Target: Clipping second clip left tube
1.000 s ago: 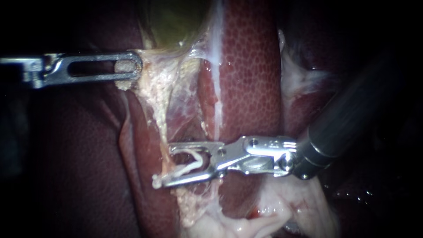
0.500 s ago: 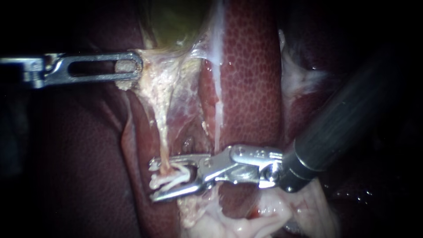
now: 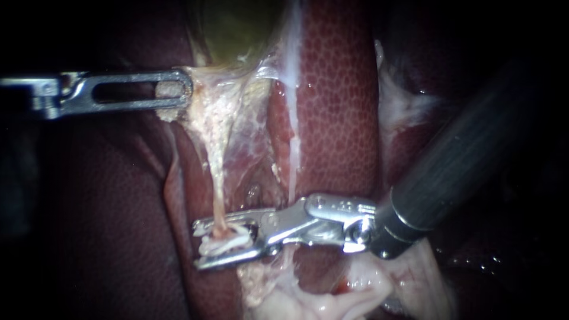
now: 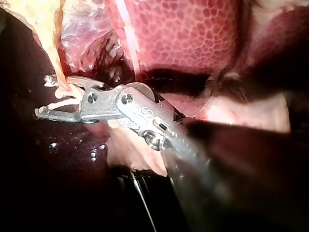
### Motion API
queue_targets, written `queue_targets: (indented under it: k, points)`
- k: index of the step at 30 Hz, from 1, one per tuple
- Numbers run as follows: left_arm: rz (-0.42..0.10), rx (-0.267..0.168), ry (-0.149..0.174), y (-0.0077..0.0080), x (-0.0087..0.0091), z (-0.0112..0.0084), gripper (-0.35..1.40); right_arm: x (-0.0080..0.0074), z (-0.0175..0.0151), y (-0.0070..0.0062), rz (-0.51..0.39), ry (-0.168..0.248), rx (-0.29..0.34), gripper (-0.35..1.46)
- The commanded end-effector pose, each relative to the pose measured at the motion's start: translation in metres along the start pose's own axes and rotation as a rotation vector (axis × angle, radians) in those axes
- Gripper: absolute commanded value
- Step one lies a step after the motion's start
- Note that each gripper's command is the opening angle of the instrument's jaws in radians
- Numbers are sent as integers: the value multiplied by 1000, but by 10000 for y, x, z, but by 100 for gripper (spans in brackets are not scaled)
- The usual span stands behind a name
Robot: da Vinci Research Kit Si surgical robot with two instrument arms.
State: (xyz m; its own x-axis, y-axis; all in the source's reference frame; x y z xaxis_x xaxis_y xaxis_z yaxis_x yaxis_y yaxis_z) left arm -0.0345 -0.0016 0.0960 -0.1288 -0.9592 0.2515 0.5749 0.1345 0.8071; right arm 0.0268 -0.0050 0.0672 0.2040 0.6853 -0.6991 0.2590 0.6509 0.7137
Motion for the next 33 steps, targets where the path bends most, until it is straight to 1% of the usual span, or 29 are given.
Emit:
queue_targets:
  k: [1,4,7,12,15,17,22,33]
  points:
    - [0,1,0,0,0,0,-35,-1,-1,1,0,-1,0,2]
    - [0,1,0,0,0,0,-35,-2,-2,2,0,-2,0,-16]
    - [0,1,0,0,0,0,-35,-2,-2,2,-1,-2,0,-23]
    - [0,1,0,0,0,0,-35,-2,-2,3,-1,-2,0,-27]
    - [0,-1,3,0,0,0,-35,-2,-3,4,-1,-2,1,-35]
    - [1,-1,3,0,0,0,-35,-4,-4,4,17,0,7,-35]
    - [0,-1,3,0,0,0,-35,-7,-4,5,22,-19,4,-35]
    - [0,-1,3,0,0,0,-35,-8,-5,4,27,-22,6,-35]
